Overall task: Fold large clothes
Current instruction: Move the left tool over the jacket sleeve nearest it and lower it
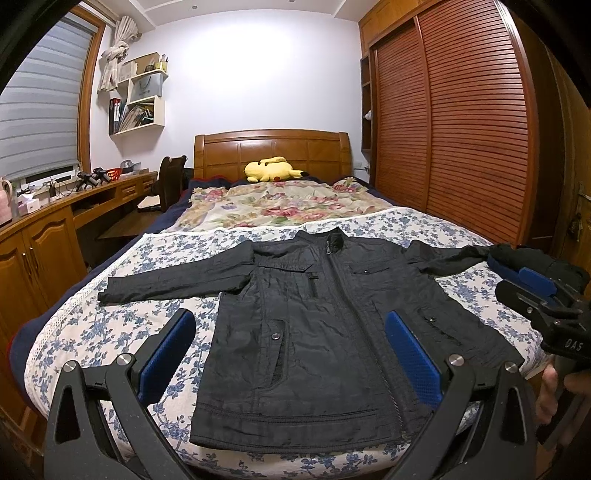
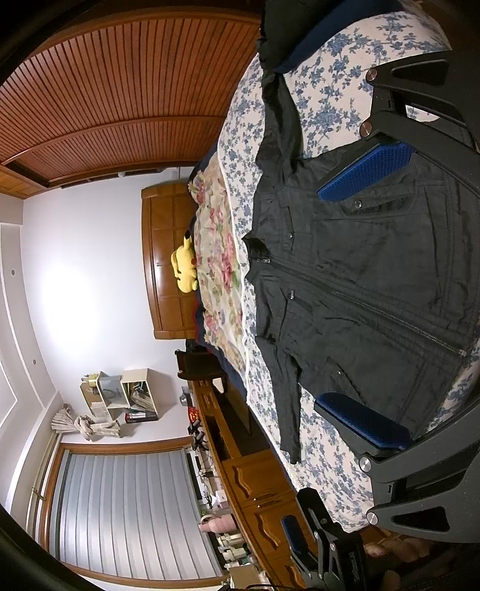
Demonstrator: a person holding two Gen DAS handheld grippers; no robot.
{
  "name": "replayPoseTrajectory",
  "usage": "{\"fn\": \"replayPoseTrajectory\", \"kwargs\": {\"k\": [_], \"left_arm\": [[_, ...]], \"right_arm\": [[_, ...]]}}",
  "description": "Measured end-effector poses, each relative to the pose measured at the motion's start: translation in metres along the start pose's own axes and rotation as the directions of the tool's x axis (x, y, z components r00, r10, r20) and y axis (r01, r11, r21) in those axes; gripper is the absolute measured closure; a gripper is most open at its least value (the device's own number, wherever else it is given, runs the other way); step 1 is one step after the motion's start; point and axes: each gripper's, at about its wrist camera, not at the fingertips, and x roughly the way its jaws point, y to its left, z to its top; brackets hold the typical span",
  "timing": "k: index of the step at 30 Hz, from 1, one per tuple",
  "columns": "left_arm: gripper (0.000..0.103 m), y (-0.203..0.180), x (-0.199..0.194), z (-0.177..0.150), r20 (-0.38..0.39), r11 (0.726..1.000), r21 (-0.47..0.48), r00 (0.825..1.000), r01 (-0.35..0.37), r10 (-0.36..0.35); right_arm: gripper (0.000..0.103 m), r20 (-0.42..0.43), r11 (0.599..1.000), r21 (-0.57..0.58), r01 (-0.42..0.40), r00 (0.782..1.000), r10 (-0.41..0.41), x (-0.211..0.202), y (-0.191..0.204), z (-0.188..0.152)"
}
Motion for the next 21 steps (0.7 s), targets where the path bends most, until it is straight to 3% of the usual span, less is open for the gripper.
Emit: {"fn": "replayPoseTrajectory", "kwargs": {"k": [11,21], "left_arm": [[0.000,0.035,0.025,-0.013,-0.056,0.998,-0.027,0.997,-0.057,0.056],[0.000,0.072,0.047,-0.034,-0.111,0.993,-0.053,0.989,-0.106,0.100]], "right_arm": [[0.000,-0.050,0.997,-0.046,-0.062,0.997,0.059,0.036,0.018,0.000],[0.000,-0.146,0.988,-0.088,-0.128,0.983,0.114,0.092,0.026,-0.005]]}}
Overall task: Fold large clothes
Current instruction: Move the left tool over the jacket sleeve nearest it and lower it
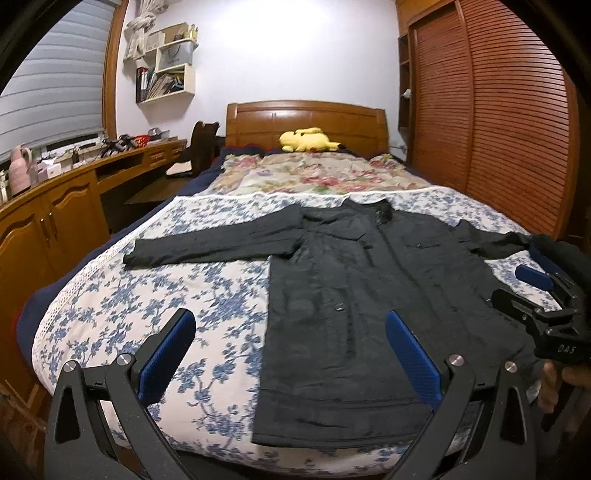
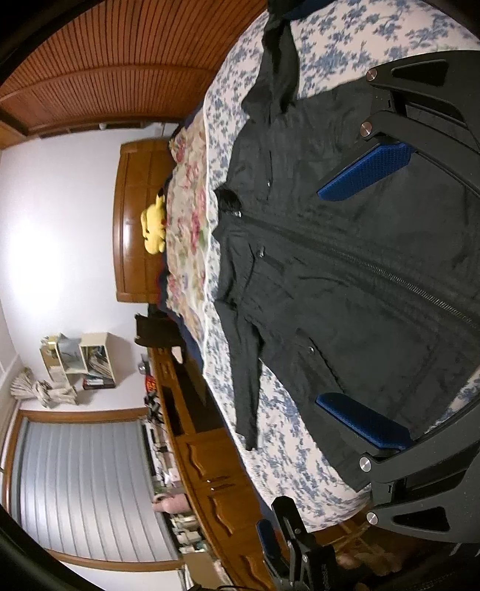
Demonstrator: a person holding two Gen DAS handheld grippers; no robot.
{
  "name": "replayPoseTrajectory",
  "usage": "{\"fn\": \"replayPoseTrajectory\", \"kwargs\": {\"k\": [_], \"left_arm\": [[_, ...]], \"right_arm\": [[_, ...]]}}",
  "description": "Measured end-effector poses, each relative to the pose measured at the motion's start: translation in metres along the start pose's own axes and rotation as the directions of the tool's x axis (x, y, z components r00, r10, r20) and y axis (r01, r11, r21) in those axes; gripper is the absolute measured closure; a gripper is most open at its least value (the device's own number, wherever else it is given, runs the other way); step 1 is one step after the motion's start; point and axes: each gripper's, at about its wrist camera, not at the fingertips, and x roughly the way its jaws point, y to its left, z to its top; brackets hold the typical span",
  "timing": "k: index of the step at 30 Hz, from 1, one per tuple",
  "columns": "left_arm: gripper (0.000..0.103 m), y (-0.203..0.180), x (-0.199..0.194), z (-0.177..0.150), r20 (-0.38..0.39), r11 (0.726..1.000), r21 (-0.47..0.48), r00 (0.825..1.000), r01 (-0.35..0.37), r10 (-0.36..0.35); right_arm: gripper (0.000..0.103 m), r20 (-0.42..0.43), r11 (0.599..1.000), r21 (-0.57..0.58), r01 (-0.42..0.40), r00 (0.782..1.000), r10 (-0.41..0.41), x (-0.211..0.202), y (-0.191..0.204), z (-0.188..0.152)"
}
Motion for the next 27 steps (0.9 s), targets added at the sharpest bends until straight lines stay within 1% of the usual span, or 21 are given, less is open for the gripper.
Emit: {"fn": "replayPoseTrajectory", "kwargs": {"k": [9,11,14,19,24,27], "left_arm": [[0.000,0.032,0.038,-0.008,-0.061,0.999,-0.035,0.998,-0.037,0.035],[0.000,0.039,0.044,-0.008,-0.068,0.999,-0.046,0.997,-0.029,0.026],[0.000,0.049,0.054,-0.007,-0.079,0.998,-0.052,0.996,-0.040,0.036],[0.000,0.072,0.072,0.001,-0.091,0.996,-0.089,0.996,-0.024,0.015],[0.000,0.098,0.094,0.016,-0.102,0.994,-0.094,0.994,-0.047,0.037],[0.000,0.112,0.110,0.025,-0.115,0.993,-0.102,0.992,-0.060,0.048]], "right_arm": [[0.000,-0.049,0.997,-0.059,-0.046,0.998,0.044,0.042,0.001,0.014],[0.000,-0.061,0.996,-0.064,-0.058,0.997,0.054,0.048,0.001,0.018],[0.000,-0.072,0.994,-0.077,-0.073,0.995,0.067,0.061,0.001,0.024],[0.000,-0.090,0.990,-0.087,-0.107,0.991,0.099,0.086,-0.001,0.038],[0.000,-0.116,0.986,-0.105,-0.127,0.987,0.115,0.117,-0.001,0.049],[0.000,-0.137,0.982,-0.123,-0.140,0.983,0.123,0.129,-0.001,0.047]]}}
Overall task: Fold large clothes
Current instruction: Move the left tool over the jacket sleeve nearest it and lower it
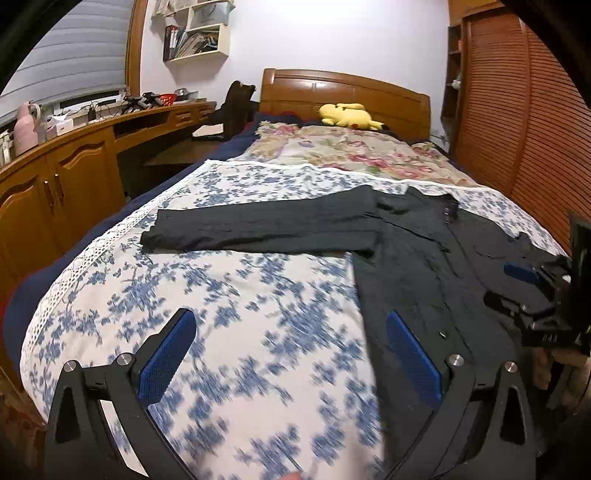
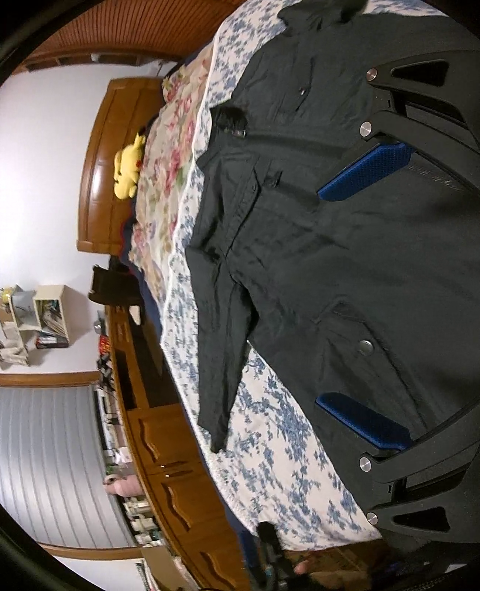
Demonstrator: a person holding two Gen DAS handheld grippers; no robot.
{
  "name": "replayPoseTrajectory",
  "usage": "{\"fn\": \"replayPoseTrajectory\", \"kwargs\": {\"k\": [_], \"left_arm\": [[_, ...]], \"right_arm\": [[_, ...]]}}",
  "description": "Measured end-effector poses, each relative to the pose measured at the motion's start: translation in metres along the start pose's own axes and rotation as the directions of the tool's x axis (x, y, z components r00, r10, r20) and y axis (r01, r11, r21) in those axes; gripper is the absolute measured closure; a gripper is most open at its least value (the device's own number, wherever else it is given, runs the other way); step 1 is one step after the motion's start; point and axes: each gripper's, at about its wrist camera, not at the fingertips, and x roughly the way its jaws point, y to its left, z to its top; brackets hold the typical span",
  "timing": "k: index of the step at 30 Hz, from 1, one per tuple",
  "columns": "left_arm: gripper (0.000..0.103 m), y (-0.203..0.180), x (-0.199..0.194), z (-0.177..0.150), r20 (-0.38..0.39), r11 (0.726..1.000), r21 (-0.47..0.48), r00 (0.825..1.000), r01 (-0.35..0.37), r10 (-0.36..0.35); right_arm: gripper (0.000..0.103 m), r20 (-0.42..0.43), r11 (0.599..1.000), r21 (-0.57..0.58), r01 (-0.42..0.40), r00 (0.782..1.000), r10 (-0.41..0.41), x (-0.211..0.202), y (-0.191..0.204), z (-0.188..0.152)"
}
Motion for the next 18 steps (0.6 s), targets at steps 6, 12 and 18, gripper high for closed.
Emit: {"fn": "replayPoseTrajectory", "kwargs": {"k": [6,12,18], "left_arm": [[0.000,0.029,0.040,0.018,-0.047,0.999,-0.034,0.999,-0.009,0.007],[0.008,0.055,0.084,0.035,-0.093,0.997,-0.082,0.996,-0.007,0.000],[0.029,0.070,0.140,0.053,-0.157,0.991,-0.134,0.988,-0.019,-0.002]], "right_arm": [[0.000,-0.059,1.000,-0.028,0.008,0.998,-0.009,0.024,-0.005,-0.018],[0.000,-0.111,1.000,-0.015,-0.010,0.994,0.008,0.021,-0.010,-0.026],[0.000,-0.118,1.000,-0.023,0.004,0.993,-0.007,0.014,-0.011,-0.026]]}}
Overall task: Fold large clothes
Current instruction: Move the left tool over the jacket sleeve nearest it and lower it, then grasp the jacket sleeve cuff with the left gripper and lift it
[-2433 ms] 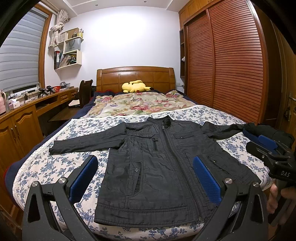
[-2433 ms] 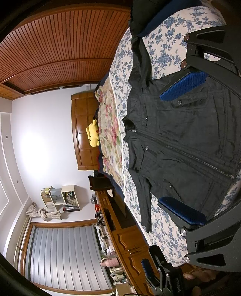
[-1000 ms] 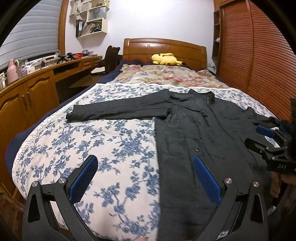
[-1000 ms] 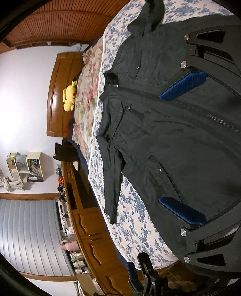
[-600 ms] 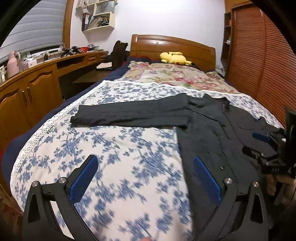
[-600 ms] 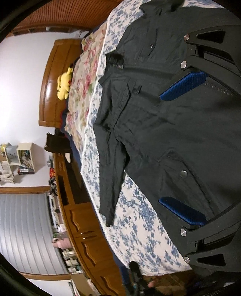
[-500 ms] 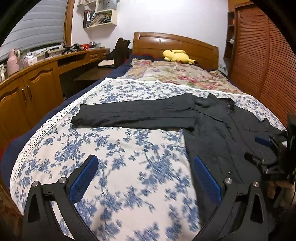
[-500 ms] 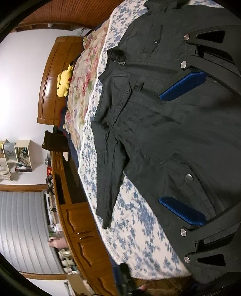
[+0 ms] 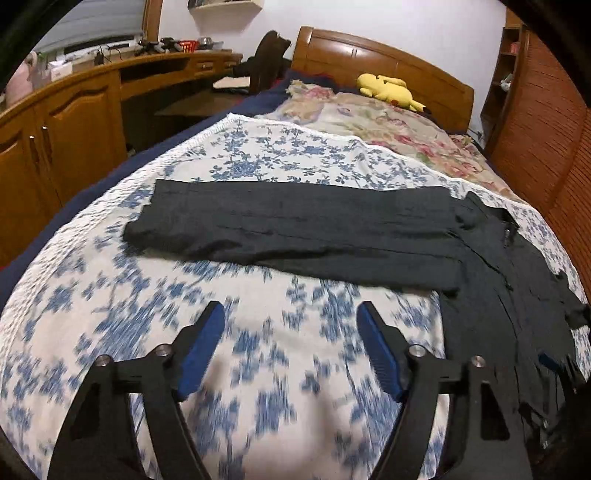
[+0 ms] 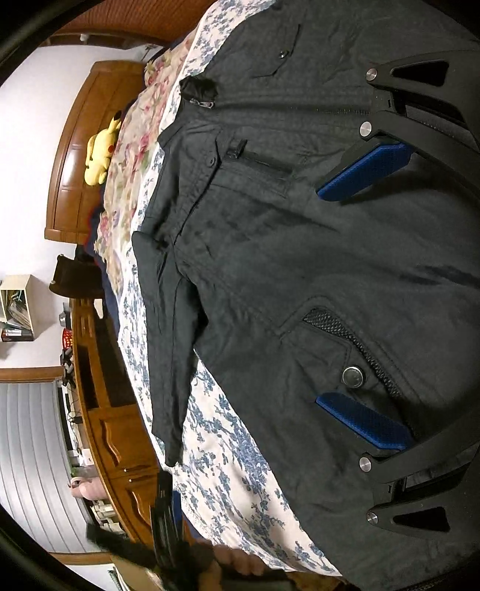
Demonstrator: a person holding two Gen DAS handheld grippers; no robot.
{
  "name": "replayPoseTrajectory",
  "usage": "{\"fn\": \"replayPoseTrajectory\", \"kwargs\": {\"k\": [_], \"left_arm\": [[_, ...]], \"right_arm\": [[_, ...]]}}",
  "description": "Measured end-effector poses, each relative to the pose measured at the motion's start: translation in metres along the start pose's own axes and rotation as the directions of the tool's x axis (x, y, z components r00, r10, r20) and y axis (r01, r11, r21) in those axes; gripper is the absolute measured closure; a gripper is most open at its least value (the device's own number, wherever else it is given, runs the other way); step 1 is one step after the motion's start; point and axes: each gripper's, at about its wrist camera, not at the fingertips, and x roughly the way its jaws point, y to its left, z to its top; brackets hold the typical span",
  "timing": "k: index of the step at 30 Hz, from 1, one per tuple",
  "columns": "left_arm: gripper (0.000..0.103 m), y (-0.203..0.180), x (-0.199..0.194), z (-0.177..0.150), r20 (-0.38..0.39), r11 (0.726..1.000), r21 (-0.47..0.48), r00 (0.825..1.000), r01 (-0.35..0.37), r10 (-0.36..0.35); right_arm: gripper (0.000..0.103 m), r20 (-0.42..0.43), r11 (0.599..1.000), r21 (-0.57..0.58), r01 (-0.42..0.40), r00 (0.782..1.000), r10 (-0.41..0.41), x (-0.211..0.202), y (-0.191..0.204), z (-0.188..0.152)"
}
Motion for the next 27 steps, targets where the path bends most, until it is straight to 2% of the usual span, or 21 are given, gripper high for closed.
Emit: {"fn": "replayPoseTrajectory", "kwargs": {"k": [9,16,23,24,27], "left_arm": [[0.030,0.015,0.061,0.029,-0.062,0.993,-0.113,0.998,0.014,-0.021],[0.030,0.033,0.088,0.035,-0.131,0.964,-0.261,0.988,0.044,-0.080],[0.030,0.036,0.102,0.044,-0.142,0.950,-0.308,0.986,0.044,-0.092],[0.031,0.037,0.105,0.046,-0.146,0.948,-0.315,0.984,0.047,-0.097],[0.051,0.040,0.113,0.051,-0.162,0.949,-0.314,0.984,0.016,-0.070]], "right_arm": [[0.000,-0.006,1.000,-0.003,0.005,1.000,-0.005,0.008,0.007,0.005],[0.000,-0.010,1.000,-0.008,0.006,1.000,-0.006,0.020,0.009,0.012],[0.000,-0.010,1.000,-0.012,0.007,1.000,-0.007,0.021,0.007,0.011],[0.000,-0.010,1.000,-0.012,0.007,1.000,-0.007,0.021,0.007,0.011],[0.000,-0.010,1.000,-0.012,0.007,1.000,-0.007,0.021,0.008,0.011]]}}
